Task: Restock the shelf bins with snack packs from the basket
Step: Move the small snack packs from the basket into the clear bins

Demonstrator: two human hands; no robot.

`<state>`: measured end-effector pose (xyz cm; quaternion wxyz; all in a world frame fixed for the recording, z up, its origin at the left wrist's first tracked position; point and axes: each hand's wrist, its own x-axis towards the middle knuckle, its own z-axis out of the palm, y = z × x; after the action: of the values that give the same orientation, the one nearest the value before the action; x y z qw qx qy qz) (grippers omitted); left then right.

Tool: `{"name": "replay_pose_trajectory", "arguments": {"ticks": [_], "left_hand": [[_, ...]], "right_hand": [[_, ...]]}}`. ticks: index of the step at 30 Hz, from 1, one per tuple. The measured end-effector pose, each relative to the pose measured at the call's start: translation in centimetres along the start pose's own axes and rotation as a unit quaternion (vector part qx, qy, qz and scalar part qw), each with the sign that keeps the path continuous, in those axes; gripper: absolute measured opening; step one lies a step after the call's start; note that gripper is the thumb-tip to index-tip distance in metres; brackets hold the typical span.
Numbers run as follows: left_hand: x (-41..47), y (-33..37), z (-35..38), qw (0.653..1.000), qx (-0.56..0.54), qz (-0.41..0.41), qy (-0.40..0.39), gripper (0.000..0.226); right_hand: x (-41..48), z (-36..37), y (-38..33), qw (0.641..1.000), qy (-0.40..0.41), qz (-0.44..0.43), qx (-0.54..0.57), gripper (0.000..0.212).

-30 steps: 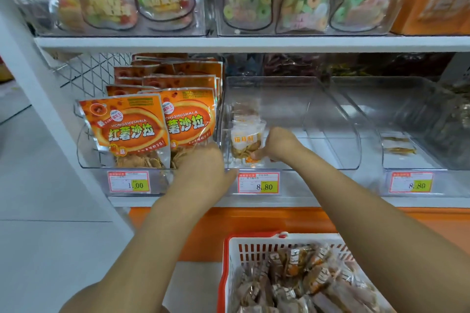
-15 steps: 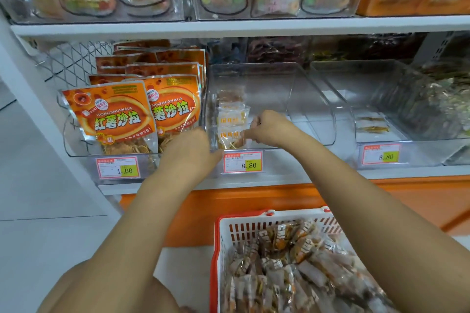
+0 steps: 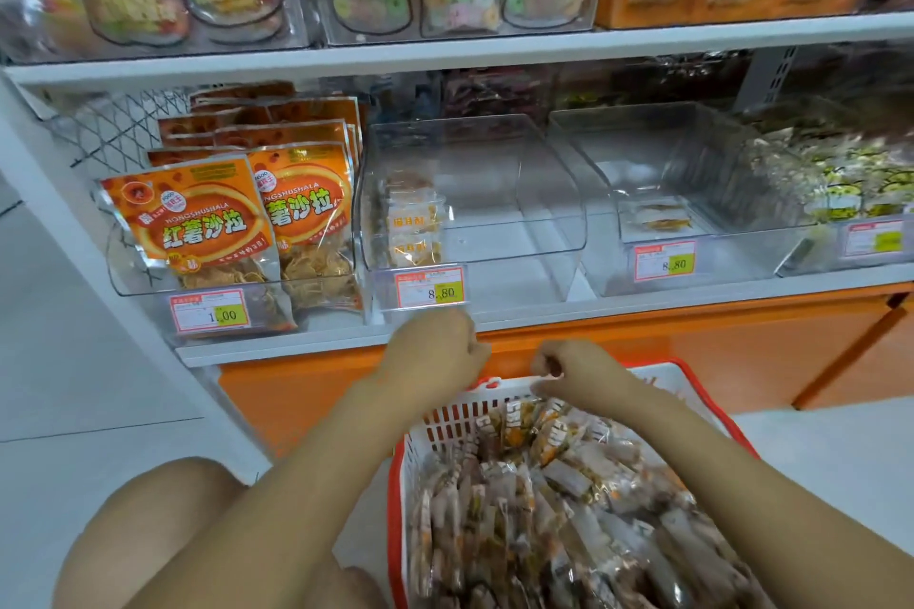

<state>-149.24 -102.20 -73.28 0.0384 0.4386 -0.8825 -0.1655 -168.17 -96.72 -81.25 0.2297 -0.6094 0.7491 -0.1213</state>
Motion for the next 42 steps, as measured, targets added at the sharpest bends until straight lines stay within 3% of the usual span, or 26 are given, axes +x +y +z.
{"name": "replay_pose_trajectory", "arguments": {"ticks": [6, 10, 15, 22, 25, 29, 31, 37, 42], "left_hand": [[-1.2, 0.4, 7.8, 0.97, 0.111, 0.03, -0.215, 0.022], [-1.8, -1.0, 10.2, 0.939, 0.114, -0.005, -0.324, 0.013], [-2.3, -0.4, 9.1, 0.931, 0.062, -0.036, -0.359, 0.035], [-1.7, -1.7, 9.5, 0.932, 0.061, -0.038, -0.357, 0.031], [-0.9, -2.4, 9.1, 0.951, 0.041, -0.052, -0.301, 0.028], [-0.4, -0.7, 6.4, 0.987, -0.074, -0.009, -0.141, 0.038], [-0.4, 0.5, 5.1, 0.984, -0.148, 0.032, -0.096, 0.047], [-0.5, 2.2, 2.7, 0.943, -0.324, 0.053, -0.056, 0.04], [0.0, 1.8, 1.0, 0.934, -0.354, 0.029, 0.032, 0.044]], "right_hand": [[-1.4, 6.3, 5.3, 0.996, -0.061, 0.056, -0.039, 0.053], [-1.9, 7.3, 6.6, 0.998, -0.027, 0.056, -0.014, 0.046], [-1.4, 7.7, 6.4, 0.998, -0.02, 0.053, -0.018, 0.026], [-0.5, 7.1, 6.3, 0.997, -0.03, 0.07, -0.011, 0.03], [-1.3, 5.4, 6.3, 0.996, 0.02, 0.049, 0.072, 0.025], [-3.4, 1.6, 5.6, 0.977, 0.045, -0.007, 0.209, 0.008], [-4.5, -0.4, 4.3, 0.969, 0.022, -0.065, 0.237, 0.023], [-6.4, -3.8, -0.6, 0.93, 0.049, -0.112, 0.346, 0.027], [-6.3, -4.6, -1.6, 0.9, 0.105, -0.053, 0.42, 0.046]]}}
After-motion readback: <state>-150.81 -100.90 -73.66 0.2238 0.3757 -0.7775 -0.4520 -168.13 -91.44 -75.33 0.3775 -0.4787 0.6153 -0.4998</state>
